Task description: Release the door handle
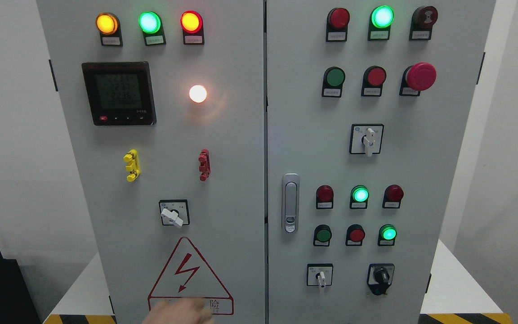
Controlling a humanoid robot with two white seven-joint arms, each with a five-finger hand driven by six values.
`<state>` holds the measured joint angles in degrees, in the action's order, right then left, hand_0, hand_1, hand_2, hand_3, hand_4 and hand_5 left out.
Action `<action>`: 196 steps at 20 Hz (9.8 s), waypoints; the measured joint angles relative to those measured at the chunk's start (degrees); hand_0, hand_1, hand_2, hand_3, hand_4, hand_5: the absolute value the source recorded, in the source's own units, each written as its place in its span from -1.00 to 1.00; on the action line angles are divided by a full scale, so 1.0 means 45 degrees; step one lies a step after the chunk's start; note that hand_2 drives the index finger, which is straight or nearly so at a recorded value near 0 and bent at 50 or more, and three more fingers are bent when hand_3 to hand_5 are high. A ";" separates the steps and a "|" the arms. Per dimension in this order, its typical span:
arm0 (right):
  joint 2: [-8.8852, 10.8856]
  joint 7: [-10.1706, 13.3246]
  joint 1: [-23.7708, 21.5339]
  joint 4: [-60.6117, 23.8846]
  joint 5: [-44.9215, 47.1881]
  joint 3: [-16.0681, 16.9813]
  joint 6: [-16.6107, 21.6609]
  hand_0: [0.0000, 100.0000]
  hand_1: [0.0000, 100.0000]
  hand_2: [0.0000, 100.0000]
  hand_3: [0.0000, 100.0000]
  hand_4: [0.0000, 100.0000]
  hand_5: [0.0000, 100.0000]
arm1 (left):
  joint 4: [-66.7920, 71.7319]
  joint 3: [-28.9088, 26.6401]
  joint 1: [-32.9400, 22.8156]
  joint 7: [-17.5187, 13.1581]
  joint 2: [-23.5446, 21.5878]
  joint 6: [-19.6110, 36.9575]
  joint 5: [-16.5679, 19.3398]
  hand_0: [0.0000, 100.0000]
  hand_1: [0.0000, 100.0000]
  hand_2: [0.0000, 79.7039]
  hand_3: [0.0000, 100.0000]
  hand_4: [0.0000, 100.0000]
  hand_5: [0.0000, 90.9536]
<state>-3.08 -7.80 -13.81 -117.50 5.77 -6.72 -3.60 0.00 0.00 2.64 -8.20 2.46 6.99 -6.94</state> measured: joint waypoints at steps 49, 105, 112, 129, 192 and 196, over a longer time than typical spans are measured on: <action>-0.0719 0.4006 0.5605 0.2829 -1.9145 -0.2597 -0.0657 -0.46 -0.52 -1.00 1.00 1.00 1.00 | 0.0000 0.0000 -0.0002 0.0004 0.0000 -0.0001 0.0000 -0.76 -0.22 -1.00 -1.00 -1.00 -1.00; -0.1040 0.2572 0.6769 0.4225 -2.0127 -0.2551 -0.1567 -0.44 -0.54 -1.00 1.00 1.00 1.00 | 0.0000 0.0000 -0.0002 0.0004 0.0000 -0.0002 0.0000 -0.76 -0.22 -1.00 -1.00 -1.00 -1.00; -0.1045 0.2536 0.6746 0.4233 -2.0116 -0.2547 -0.1566 -0.44 -0.54 -1.00 1.00 1.00 1.00 | 0.0000 0.0000 -0.0002 0.0004 0.0000 -0.0004 0.0000 -0.76 -0.22 -1.00 -1.00 -1.00 -1.00; -0.1042 0.2528 0.6758 0.4050 -2.0073 -0.2527 -0.1567 -0.43 -0.55 -1.00 1.00 1.00 1.00 | 0.0000 0.0000 -0.0002 0.0004 0.0000 -0.0005 0.0000 -0.76 -0.22 -1.00 -1.00 -1.00 -1.00; -0.1155 0.1248 0.8801 0.3689 -1.9080 -0.1971 -0.2398 -0.30 -0.94 1.00 1.00 0.96 0.86 | 0.0000 0.0000 -0.0002 0.0004 0.0000 -0.0007 0.0000 -0.76 -0.22 -1.00 -1.00 -1.00 -1.00; -0.1164 0.1183 0.8940 0.3774 -1.9097 -0.1966 -0.2540 -0.30 -0.92 1.00 1.00 0.97 0.86 | 0.0000 0.0000 -0.0002 0.0004 0.0000 -0.0005 0.0000 -0.76 -0.22 -1.00 -1.00 -1.00 -1.00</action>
<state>-8.32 -2.48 26.42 -100.51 -80.17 -15.57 -15.03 0.00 0.00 2.62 -8.18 2.46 6.97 -6.94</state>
